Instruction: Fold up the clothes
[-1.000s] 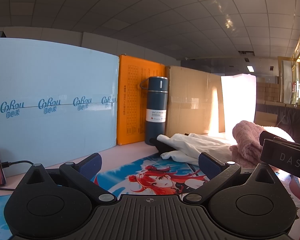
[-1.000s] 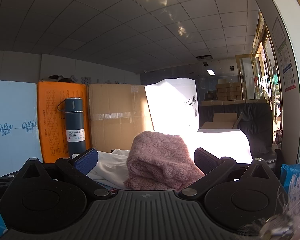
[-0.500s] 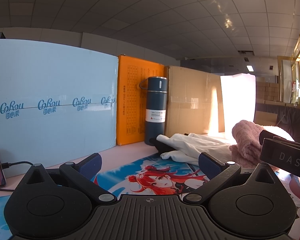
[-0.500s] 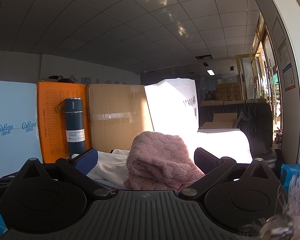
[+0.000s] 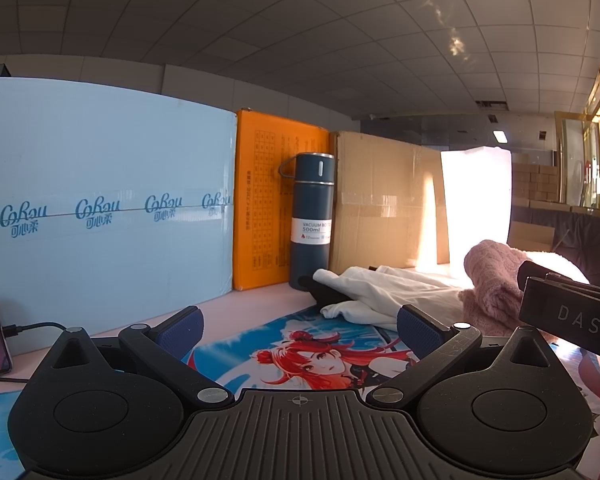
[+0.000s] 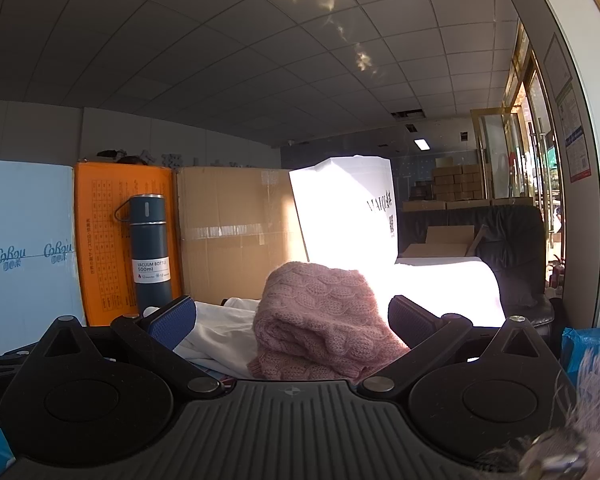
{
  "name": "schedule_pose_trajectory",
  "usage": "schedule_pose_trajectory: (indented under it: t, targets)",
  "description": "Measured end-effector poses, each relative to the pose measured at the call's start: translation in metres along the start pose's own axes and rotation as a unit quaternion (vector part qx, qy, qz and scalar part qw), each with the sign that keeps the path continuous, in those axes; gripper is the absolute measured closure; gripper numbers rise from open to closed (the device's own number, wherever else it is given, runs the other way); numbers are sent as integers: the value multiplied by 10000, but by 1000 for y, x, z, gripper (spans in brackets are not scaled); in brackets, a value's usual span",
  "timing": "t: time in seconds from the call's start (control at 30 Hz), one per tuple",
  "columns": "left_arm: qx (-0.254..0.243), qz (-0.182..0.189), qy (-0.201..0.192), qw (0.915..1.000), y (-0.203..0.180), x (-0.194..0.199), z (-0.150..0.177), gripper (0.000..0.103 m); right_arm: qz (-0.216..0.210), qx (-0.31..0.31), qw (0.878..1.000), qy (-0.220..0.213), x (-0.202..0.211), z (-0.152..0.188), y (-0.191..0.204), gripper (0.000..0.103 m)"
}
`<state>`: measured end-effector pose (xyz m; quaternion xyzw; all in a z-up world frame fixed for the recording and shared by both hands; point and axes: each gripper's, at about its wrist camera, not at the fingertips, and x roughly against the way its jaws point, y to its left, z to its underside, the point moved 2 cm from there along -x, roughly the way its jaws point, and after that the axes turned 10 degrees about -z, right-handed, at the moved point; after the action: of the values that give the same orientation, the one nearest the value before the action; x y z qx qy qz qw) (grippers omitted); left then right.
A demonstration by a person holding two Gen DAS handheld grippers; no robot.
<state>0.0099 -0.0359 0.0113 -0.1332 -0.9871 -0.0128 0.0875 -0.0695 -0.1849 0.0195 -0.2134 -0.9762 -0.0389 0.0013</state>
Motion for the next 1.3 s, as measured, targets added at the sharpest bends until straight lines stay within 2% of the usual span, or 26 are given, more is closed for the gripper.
schedule_pose_trajectory:
  t: [1.3]
  targets:
    - [-22,15,-2,10000,0,0,0,0,-21,4,10000,11,-2,0,0,0]
